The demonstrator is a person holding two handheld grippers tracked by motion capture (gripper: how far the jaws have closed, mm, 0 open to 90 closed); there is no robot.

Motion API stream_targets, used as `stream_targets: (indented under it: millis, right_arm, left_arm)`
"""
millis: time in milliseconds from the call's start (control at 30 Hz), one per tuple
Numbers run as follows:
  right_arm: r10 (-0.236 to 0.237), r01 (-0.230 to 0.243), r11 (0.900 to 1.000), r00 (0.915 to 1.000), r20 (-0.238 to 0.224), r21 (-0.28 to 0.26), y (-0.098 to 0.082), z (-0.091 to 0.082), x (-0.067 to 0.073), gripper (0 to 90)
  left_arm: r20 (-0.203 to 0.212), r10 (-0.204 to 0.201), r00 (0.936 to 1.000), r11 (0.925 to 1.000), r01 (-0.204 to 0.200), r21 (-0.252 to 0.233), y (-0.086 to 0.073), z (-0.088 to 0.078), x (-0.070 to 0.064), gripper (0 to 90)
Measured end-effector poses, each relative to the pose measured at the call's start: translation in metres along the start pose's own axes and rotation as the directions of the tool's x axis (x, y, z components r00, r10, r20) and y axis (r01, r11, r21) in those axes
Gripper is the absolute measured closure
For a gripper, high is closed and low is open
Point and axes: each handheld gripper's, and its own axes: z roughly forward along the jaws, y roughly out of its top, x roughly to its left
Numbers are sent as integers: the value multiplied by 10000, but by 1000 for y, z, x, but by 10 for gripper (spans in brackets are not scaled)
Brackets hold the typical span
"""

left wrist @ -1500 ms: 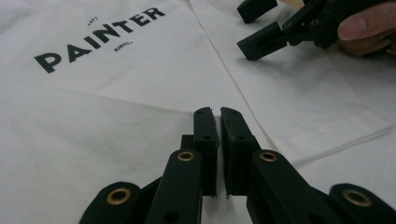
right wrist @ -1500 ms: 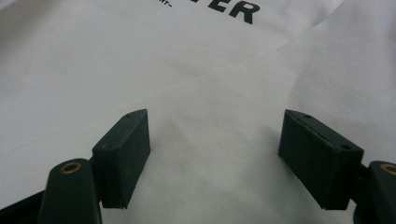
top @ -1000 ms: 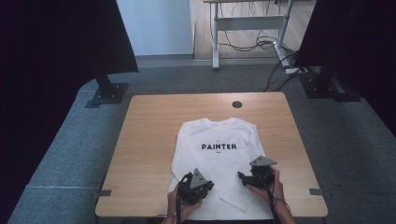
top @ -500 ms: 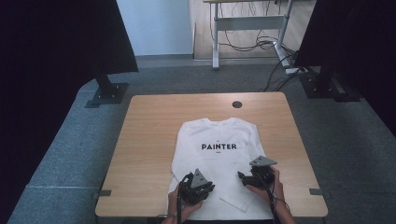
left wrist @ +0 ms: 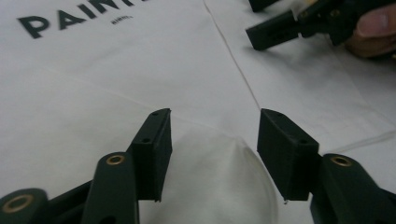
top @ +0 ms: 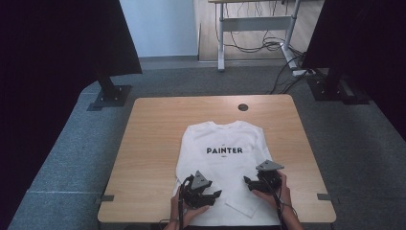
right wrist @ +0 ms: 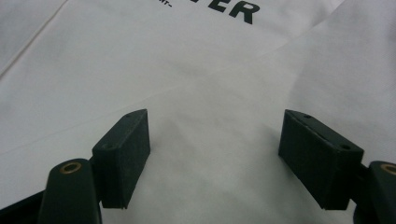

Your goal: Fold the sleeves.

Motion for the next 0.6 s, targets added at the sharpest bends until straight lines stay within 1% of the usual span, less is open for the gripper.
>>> stream_targets:
  millis: [67,167,233,367,467,600]
  right_arm:
    - [3,-3,10000,10000,-1,3,0,0,0,242]
    - [7,-7,10000,10000,-2,4,0,0,0,242]
    - [13,-13,10000,10000,0,3,0,0,0,242]
    - [7,-7,10000,10000,1,-1,0,0,0,242]
    - [10,-10,10000,10000,0,0,0,0,0,242]
    - [25,-25,10000,10000,0,7,0,0,0,242]
  left_arm:
    - [-154,-124,9998,9999,123,-77,1,-2,6,405]
    - [-355,-310,9989,9994,305,-161,1,-5,13,391]
    - [-501,-445,9978,9989,436,-181,0,-6,18,391]
    - [-758,-590,9954,9982,584,-99,-1,-4,24,395]
    - [-972,-422,9944,9989,439,163,-1,1,24,395]
    - [-1224,17,9925,9984,52,561,-2,10,19,396]
